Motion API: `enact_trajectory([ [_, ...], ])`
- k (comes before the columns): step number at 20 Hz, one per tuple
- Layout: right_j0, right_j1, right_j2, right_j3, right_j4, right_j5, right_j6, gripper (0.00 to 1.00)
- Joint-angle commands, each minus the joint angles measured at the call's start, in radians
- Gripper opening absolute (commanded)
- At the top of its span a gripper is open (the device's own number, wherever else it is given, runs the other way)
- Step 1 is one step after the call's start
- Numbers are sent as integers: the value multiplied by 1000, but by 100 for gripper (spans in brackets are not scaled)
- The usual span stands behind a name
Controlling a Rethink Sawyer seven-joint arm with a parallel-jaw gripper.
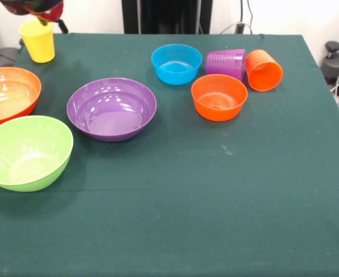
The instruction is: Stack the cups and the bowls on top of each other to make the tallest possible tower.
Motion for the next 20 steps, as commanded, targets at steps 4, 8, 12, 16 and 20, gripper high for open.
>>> enact_trajectory([
  [4, -51, 69, 121, -245, 68, 110, 233, 100],
  [8, -82, 114, 112, -338, 50, 91, 290, 100],
  [12, -103, 138, 97, -396, 38, 77, 312, 100],
  [16, -120, 143, 91, -436, 33, 59, 320, 100],
  [20, -133, 157, 86, -472, 28, 47, 341, 100],
])
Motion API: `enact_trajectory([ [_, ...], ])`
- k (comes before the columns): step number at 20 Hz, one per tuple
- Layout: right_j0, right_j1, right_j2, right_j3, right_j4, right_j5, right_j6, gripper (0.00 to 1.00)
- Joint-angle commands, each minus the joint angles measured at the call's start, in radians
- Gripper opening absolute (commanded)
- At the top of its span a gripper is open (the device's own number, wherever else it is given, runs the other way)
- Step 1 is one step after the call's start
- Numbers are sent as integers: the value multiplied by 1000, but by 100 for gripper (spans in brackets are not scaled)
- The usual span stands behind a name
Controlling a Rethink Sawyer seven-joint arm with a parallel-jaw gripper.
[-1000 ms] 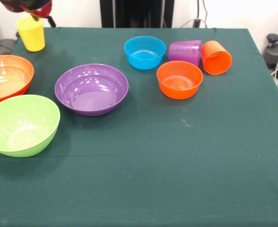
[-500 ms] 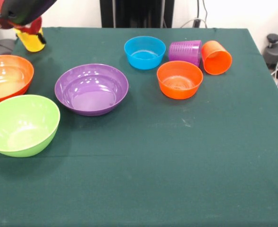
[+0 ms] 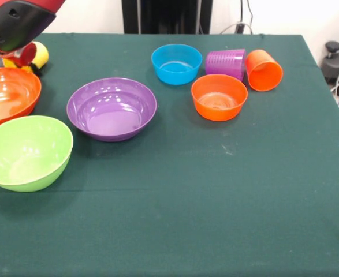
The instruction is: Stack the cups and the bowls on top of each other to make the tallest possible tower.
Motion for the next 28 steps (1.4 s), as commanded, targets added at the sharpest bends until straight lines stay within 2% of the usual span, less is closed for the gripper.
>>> enact_trajectory([
  [1, -18, 53, 91, -182, 28, 42, 171, 100],
  [11, -1, 46, 88, -188, 45, 20, 153, 100],
  [21, 3, 23, 86, -154, 55, 13, 124, 100],
  [25, 2, -7, 87, -107, 62, 7, 77, 100],
  [28, 10, -52, 79, -34, 70, 16, 10, 100],
])
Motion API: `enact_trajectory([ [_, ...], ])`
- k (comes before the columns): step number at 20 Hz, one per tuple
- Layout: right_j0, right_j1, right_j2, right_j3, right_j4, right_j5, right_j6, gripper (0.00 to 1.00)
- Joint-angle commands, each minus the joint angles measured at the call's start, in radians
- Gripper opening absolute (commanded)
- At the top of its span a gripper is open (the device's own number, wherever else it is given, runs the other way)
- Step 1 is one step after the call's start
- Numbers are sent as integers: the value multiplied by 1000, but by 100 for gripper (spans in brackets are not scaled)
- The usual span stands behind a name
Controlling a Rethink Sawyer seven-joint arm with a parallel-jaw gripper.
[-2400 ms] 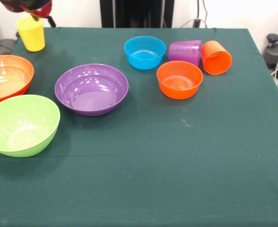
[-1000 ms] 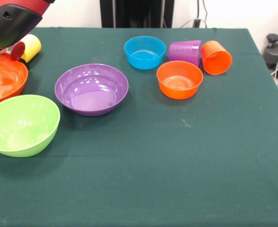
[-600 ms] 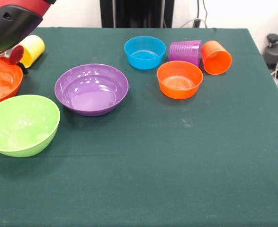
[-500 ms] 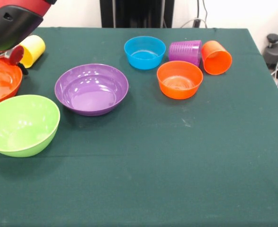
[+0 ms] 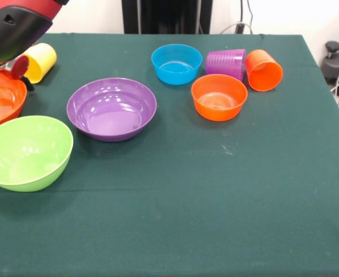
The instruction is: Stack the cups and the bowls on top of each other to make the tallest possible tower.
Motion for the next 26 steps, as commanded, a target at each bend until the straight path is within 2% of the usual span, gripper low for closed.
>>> enact_trajectory([
  [1, 22, -81, 88, 81, 71, 27, -39, 100],
  [3, 24, -111, 82, 125, 71, 23, -72, 100],
  [6, 13, -135, 84, 142, 63, 2, -75, 100],
  [12, -10, -189, 86, 175, 13, -132, -63, 100],
  [15, 0, -220, 72, 216, -20, -214, -70, 100],
  [19, 11, -248, 57, 251, -34, -243, -83, 100],
  [26, 8, -243, 52, 256, -47, -245, -68, 100],
])
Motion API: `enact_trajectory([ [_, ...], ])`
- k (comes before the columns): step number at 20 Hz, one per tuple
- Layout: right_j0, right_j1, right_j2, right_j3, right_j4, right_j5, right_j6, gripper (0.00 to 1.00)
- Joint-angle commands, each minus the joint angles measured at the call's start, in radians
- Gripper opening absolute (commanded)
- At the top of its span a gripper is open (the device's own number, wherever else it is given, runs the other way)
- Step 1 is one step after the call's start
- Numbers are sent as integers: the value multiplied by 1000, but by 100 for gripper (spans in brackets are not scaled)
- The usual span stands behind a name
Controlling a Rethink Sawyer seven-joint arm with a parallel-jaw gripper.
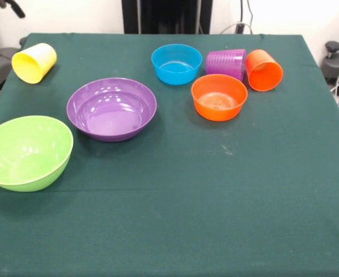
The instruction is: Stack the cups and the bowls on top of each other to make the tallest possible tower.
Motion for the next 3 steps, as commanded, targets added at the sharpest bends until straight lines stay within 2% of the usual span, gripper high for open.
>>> enact_trajectory([
  [1, 7, 5, 101, 61, -24, -5, -69, 100],
  [3, 8, 0, 104, 66, -26, -7, -71, 100],
])
